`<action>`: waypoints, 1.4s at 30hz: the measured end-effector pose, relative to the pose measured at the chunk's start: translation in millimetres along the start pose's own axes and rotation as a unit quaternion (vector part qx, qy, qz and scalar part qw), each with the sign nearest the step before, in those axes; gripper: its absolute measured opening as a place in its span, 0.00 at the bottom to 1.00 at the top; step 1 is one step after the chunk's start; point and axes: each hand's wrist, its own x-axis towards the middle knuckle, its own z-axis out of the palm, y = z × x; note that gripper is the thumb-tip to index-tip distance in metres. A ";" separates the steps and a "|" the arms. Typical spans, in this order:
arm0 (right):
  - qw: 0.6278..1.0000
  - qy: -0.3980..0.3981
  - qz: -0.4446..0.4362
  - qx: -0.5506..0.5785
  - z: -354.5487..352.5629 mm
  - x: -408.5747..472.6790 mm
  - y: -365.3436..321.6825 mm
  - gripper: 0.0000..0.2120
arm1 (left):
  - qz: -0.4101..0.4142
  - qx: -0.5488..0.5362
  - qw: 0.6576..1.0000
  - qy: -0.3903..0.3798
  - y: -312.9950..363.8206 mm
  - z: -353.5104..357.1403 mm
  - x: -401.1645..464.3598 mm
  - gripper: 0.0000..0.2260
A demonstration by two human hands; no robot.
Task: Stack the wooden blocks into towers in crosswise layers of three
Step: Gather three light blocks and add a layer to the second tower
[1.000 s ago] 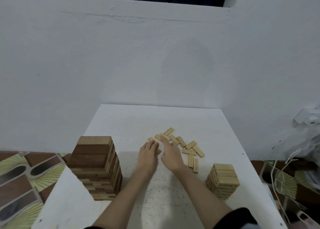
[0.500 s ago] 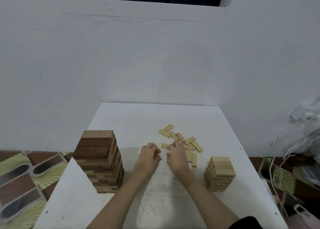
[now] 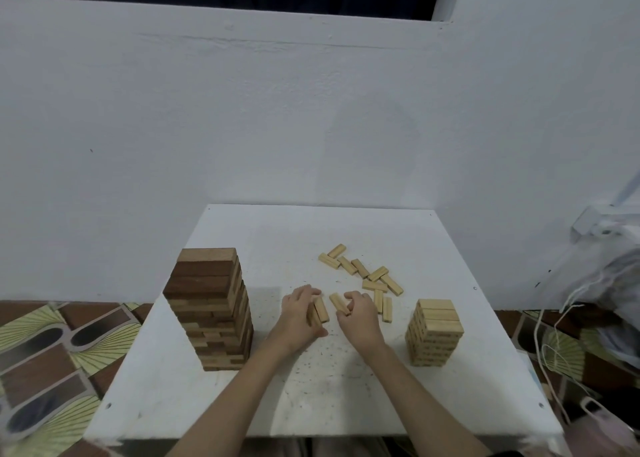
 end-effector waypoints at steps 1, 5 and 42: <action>1.000 -0.006 0.004 0.007 -0.8 0.4 -0.1 0.19 | -0.018 0.002 1.000 0.001 0.8 -1.1 0.4 0.30; 0.999 -0.036 0.006 0.026 -6.8 -0.1 -2.5 0.18 | -0.061 -0.026 0.998 -0.018 0.3 -4.1 3.3 0.32; 0.968 -0.212 -0.075 -0.108 -25.9 17.5 -22.2 0.32 | -0.059 -0.036 0.996 -0.060 2.4 -8.8 20.3 0.40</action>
